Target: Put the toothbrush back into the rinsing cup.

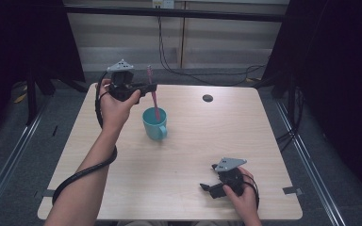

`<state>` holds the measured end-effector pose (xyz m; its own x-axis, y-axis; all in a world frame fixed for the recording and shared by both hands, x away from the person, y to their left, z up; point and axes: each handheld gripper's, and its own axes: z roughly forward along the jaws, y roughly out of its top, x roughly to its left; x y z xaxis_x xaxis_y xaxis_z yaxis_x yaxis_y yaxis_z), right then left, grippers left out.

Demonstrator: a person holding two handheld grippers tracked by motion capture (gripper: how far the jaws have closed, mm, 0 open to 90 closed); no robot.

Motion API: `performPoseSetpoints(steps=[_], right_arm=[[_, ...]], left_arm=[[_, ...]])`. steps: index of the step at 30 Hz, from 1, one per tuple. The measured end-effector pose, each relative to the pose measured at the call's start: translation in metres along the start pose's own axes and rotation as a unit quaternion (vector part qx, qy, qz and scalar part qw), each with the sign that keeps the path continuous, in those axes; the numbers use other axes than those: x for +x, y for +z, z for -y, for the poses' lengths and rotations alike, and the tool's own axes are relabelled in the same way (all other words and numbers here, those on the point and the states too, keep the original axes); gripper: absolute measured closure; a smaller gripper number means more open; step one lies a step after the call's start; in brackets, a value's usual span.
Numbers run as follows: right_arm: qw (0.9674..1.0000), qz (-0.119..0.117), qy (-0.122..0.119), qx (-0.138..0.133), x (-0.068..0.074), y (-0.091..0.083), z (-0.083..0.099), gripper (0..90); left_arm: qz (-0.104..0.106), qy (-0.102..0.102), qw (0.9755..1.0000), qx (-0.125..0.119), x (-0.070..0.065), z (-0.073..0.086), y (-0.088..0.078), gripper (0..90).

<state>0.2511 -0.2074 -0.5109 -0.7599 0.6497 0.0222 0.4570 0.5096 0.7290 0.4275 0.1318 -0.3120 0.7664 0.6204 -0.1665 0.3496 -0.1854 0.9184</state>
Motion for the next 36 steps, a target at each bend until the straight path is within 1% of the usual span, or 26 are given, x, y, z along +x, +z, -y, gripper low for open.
performPoseSetpoints(steps=[4, 9, 12, 14, 15, 17, 20, 25, 28, 33, 34, 36], right_arm=[[1.0, 0.0, 0.0, 0.0, 0.0, 0.0, 0.0, 13.4], [1.0, -0.001, 0.0, 0.0, 0.0, 0.0, 0.0, 13.5], [1.0, -0.002, 0.0, 0.001, 0.0, 0.0, 0.0, 13.5], [1.0, -0.002, 0.0, 0.001, 0.0, 0.0, 0.0, 13.5], [1.0, -0.002, 0.0, 0.001, 0.0, 0.0, 0.0, 13.5], [1.0, -0.002, 0.0, 0.001, 0.0, 0.0, 0.0, 13.5], [1.0, -0.002, -0.001, 0.001, 0.0, 0.0, 0.0, 13.5], [1.0, -0.002, -0.002, 0.001, 0.0, 0.0, 0.0, 13.5], [1.0, -0.003, -0.002, 0.0, 0.0, 0.0, 0.0, 13.5], [1.0, -0.003, -0.002, 0.001, 0.0, 0.0, 0.0, 13.5], [1.0, -0.003, -0.002, 0.001, 0.0, 0.0, 0.0, 13.5], [1.0, -0.003, -0.002, 0.0, 0.0, 0.0, 0.0, 13.5]], left_arm=[[-0.002, -0.003, 1.0, 0.003, 0.004, 0.002, 0.003, 82.2], [-0.005, 0.001, 1.0, 0.006, 0.006, 0.003, 0.005, 82.1], [-0.008, -0.007, 0.9999, 0.004, 0.009, 0.006, 0.008, 82.1], [-0.009, -0.005, 0.9999, 0.007, 0.011, 0.008, 0.009, 82.2], [-0.01, -0.008, 0.9999, 0.007, 0.012, 0.01, 0.01, 82.1], [-0.011, -0.005, 0.9999, 0.01, 0.014, 0.012, 0.012, 82.1], [-0.014, -0.007, 0.9998, 0.009, 0.017, 0.015, 0.014, 82.2], [-0.016, -0.002, 0.9998, 0.011, 0.019, 0.017, 0.017, 82.1], [-0.017, -0.002, 0.9998, 0.009, 0.02, 0.018, 0.018, 82.1], [-0.025, 0.0, 0.9996, 0.013, 0.023, 0.02, 0.02, 82.2], [-0.024, -0.004, 0.9996, 0.012, 0.024, 0.023, 0.021, 82.2], [-0.028, -0.001, 0.9995, 0.016, 0.024, 0.025, 0.022, 82.2]])
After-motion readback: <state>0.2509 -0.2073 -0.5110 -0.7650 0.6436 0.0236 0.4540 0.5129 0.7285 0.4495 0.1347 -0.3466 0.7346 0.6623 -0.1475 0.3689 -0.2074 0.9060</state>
